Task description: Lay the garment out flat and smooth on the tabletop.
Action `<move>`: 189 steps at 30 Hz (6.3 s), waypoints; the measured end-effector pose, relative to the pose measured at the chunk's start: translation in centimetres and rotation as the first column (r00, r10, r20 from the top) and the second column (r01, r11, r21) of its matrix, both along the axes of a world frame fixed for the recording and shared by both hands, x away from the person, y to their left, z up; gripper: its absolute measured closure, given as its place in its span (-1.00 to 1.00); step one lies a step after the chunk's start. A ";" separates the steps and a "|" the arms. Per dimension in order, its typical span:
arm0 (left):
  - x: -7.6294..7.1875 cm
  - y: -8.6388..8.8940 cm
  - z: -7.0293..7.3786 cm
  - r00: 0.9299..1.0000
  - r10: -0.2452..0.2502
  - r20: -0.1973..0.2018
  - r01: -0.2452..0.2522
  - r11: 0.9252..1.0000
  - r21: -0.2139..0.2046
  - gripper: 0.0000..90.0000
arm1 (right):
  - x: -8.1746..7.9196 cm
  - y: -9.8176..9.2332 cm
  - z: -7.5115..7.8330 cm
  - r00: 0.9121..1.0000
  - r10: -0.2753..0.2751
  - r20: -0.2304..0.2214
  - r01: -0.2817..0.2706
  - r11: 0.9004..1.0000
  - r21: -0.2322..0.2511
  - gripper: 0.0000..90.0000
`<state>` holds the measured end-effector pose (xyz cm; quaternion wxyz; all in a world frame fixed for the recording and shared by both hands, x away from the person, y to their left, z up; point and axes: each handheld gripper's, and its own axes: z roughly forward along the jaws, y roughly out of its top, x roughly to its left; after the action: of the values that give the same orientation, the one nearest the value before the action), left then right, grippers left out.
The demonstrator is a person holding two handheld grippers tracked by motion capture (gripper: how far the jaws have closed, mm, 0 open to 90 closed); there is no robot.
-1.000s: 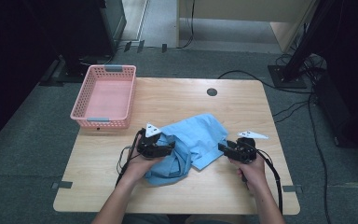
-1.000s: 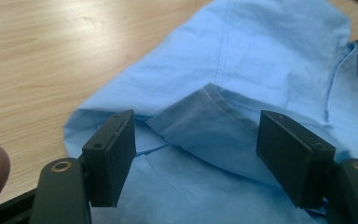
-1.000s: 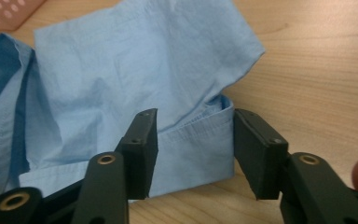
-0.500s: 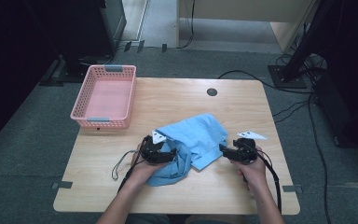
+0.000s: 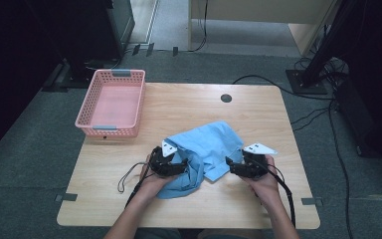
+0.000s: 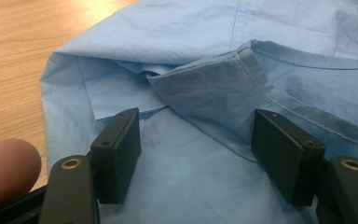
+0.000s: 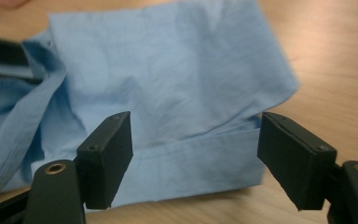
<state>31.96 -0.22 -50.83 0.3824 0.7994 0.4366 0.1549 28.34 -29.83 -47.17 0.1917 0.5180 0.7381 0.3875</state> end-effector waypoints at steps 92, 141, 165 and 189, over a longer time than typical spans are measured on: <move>3.1 -4.5 7.5 0.991 -0.068 0.118 0.078 0.993 -0.088 1.00 | -2.6 3.0 2.1 0.983 -0.093 0.156 0.048 0.961 0.271 0.33; 10.5 -2.4 8.1 0.997 0.063 0.037 -0.060 0.996 -0.067 0.99 | -4.8 3.5 -3.5 0.999 0.039 -0.011 -0.040 0.994 -0.104 0.26; 11.5 -1.8 7.7 0.993 0.111 -0.044 -0.115 0.990 -0.082 0.59 | -6.5 1.5 -3.3 0.999 -0.033 -0.033 0.029 0.993 -0.110 0.26; 4.8 -4.5 3.0 0.988 0.061 -0.143 -0.064 0.998 -0.016 -0.28 | -6.5 1.7 -3.7 1.000 -0.024 0.002 0.024 0.994 -0.110 -0.24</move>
<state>36.72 -4.67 -47.86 0.3536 0.7903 0.4893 0.1046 21.88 -28.12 -50.89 0.2246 0.5156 0.7519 0.3440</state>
